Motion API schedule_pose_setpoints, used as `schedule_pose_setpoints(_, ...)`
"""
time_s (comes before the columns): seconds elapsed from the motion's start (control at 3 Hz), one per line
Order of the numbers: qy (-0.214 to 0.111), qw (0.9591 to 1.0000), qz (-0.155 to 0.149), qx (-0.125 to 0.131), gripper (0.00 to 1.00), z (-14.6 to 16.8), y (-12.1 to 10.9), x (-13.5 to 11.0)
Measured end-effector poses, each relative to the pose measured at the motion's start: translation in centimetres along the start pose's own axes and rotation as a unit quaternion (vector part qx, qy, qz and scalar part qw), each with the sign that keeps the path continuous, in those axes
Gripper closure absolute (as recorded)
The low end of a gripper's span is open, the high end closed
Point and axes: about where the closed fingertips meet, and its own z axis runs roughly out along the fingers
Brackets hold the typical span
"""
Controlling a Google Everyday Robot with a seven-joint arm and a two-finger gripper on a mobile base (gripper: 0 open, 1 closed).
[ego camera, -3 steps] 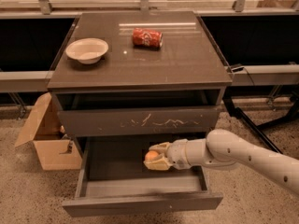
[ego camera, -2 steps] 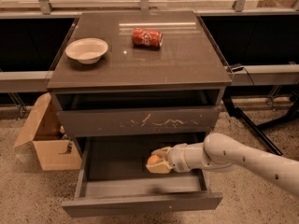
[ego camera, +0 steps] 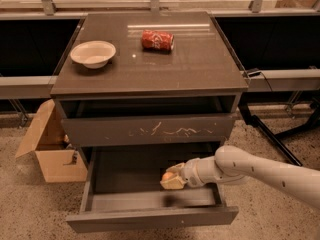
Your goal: Place orange into middle drawer
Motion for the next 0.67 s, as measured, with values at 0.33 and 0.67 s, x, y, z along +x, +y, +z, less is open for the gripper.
schedule_pose_setpoints(0.33,0.011,0.9998,0.014,0.0,0.59,0.6,-0.7,1.3)
schedule_pose_setpoints(0.67,0.022,0.9993,0.029,-0.001,0.28,1.3,-1.3,2.8)
